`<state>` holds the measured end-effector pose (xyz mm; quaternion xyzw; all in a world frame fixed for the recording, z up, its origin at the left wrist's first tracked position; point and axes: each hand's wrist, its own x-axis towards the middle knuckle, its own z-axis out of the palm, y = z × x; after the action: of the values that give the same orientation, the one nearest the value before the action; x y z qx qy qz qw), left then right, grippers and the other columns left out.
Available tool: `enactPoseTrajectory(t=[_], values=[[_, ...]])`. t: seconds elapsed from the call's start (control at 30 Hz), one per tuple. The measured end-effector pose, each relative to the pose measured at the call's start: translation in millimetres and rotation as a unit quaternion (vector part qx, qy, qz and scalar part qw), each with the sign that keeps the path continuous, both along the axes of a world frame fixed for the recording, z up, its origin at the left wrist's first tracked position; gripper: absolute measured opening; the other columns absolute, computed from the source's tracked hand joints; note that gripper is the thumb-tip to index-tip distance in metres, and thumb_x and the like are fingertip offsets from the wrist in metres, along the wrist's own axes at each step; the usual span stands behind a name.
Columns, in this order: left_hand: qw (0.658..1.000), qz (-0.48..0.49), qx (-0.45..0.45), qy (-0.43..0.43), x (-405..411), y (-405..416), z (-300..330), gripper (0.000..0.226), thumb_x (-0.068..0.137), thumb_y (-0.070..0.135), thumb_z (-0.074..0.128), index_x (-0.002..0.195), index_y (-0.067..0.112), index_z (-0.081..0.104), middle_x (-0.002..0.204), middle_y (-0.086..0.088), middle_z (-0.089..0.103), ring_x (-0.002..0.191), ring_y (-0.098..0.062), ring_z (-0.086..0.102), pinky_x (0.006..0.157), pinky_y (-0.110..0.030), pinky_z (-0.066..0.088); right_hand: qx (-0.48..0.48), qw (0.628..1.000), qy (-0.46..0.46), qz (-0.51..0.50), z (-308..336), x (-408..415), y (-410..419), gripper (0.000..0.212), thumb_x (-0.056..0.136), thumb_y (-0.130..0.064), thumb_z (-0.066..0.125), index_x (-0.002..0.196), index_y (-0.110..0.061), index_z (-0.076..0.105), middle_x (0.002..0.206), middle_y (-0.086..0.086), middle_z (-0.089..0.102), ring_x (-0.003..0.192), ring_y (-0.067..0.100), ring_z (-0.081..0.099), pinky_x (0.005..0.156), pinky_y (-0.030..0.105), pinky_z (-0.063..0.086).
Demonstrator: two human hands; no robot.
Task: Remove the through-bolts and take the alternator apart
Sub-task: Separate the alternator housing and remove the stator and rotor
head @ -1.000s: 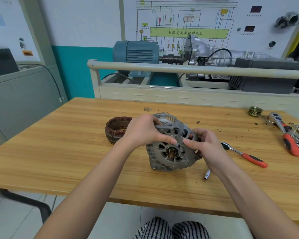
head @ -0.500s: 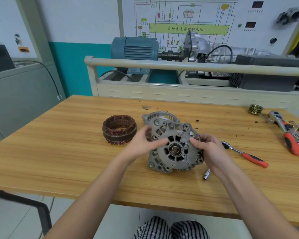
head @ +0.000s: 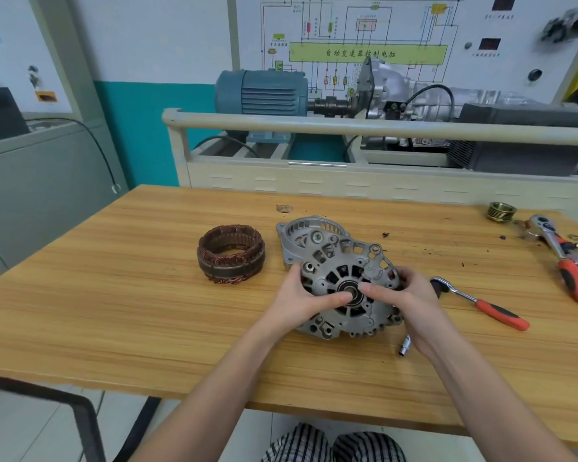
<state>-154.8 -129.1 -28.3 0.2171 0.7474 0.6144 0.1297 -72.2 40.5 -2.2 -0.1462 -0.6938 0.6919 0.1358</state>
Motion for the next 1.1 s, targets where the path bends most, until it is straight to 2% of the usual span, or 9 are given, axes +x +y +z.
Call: enactPoseTrajectory(t=[0.1, 0.23, 0.37, 0.43, 0.6, 0.7, 0.8, 0.93, 1.1], values=[[1.0, 0.015, 0.005, 0.016, 3.6, 3.2, -2.0, 0.081, 0.057, 0.028, 0.09, 0.123, 0.023, 0.044, 0.111, 0.017, 0.059, 0.093, 0.013, 0.057, 0.07, -0.004, 0.046, 0.027, 1.0, 0.002, -0.016, -2.4, 0.2, -2.9, 0.107, 0.021, -0.04, 0.088, 0.116, -0.009, 0.053, 0.102, 0.004, 0.07, 0.089, 0.017, 0.069, 0.07, 0.027, 0.053], [1.0, -0.017, -0.015, 0.017, 3.6, 1.5, 3.1, 0.087, 0.059, 0.034, 0.089, 0.13, 0.023, 0.039, 0.118, 0.018, 0.056, 0.105, 0.007, 0.053, 0.092, -0.017, 0.045, 0.05, 0.998, 0.012, -0.021, -5.9, 4.5, -2.0, 0.111, 0.02, -0.041, 0.09, 0.118, -0.011, 0.049, 0.106, 0.003, 0.068, 0.094, 0.017, 0.068, 0.076, 0.031, 0.054], [0.999, -0.035, -0.032, 0.018, 5.2, -0.3, 5.8, 0.091, 0.061, 0.039, 0.087, 0.135, 0.022, 0.037, 0.126, 0.014, 0.055, 0.112, 0.001, 0.054, 0.098, -0.024, 0.045, 0.073, 0.997, 0.025, -0.017, -9.2, 9.6, -3.3, 0.108, 0.018, -0.043, 0.089, 0.114, -0.021, 0.045, 0.103, -0.008, 0.062, 0.088, 0.001, 0.064, 0.063, 0.016, 0.051], [0.998, -0.047, -0.031, 0.022, 7.1, -0.7, 5.1, 0.09, 0.062, 0.039, 0.087, 0.135, 0.024, 0.036, 0.126, 0.016, 0.055, 0.113, 0.005, 0.053, 0.095, -0.018, 0.046, 0.092, 0.995, 0.031, -0.02, -10.6, 11.4, -4.0, 0.108, 0.019, -0.044, 0.088, 0.115, -0.025, 0.042, 0.103, -0.015, 0.058, 0.085, -0.005, 0.061, 0.059, 0.012, 0.05], [0.999, -0.046, -0.014, 0.024, 9.4, -0.8, 5.6, 0.088, 0.064, 0.03, 0.087, 0.136, 0.02, 0.037, 0.127, 0.011, 0.056, 0.117, -0.002, 0.053, 0.097, -0.021, 0.044, 0.136, 0.99, 0.039, -0.021, -14.3, 14.1, -3.1, 0.115, 0.029, -0.041, 0.088, 0.13, -0.02, 0.038, 0.117, -0.007, 0.055, 0.106, 0.012, 0.057, 0.091, 0.033, 0.048], [0.998, -0.056, -0.012, 0.019, 9.3, -1.5, 6.9, 0.085, 0.067, 0.025, 0.085, 0.137, 0.018, 0.037, 0.126, 0.011, 0.055, 0.112, 0.003, 0.054, 0.089, -0.013, 0.046, 0.145, 0.988, 0.044, -0.017, -15.1, 15.0, -2.8, 0.109, 0.028, -0.041, 0.087, 0.125, -0.027, 0.037, 0.113, -0.016, 0.053, 0.105, 0.008, 0.056, 0.089, 0.031, 0.047], [0.998, -0.066, -0.008, 0.011, 8.4, -1.9, 7.8, 0.081, 0.068, 0.021, 0.085, 0.134, 0.02, 0.037, 0.121, 0.015, 0.056, 0.104, 0.011, 0.055, 0.08, -0.007, 0.047, 0.142, 0.988, 0.046, -0.028, -16.9, 14.6, -1.7, 0.108, 0.028, -0.038, 0.088, 0.124, -0.027, 0.039, 0.115, -0.012, 0.053, 0.106, 0.009, 0.056, 0.092, 0.033, 0.047], [0.998, -0.066, -0.01, 0.02, 8.0, -3.0, 7.5, 0.087, 0.067, 0.02, 0.086, 0.138, 0.019, 0.035, 0.128, 0.011, 0.054, 0.113, 0.001, 0.054, 0.085, -0.01, 0.047, 0.157, 0.985, 0.049, -0.047, -19.1, 15.6, -2.3, 0.113, 0.029, -0.04, 0.087, 0.131, -0.02, 0.042, 0.122, -0.005, 0.051, 0.112, 0.015, 0.053, 0.093, 0.032, 0.046], [0.997, -0.059, 0.0, 0.046, 10.1, -1.2, 2.3, 0.087, 0.068, 0.019, 0.085, 0.139, 0.017, 0.034, 0.129, 0.012, 0.053, 0.115, 0.007, 0.051, 0.088, -0.008, 0.044, 0.164, 0.984, 0.048, -0.056, -21.5, 18.3, -5.1, 0.118, 0.028, -0.049, 0.087, 0.132, -0.018, 0.041, 0.132, 0.006, 0.047, 0.121, 0.021, 0.05, 0.104, 0.046, 0.043]])
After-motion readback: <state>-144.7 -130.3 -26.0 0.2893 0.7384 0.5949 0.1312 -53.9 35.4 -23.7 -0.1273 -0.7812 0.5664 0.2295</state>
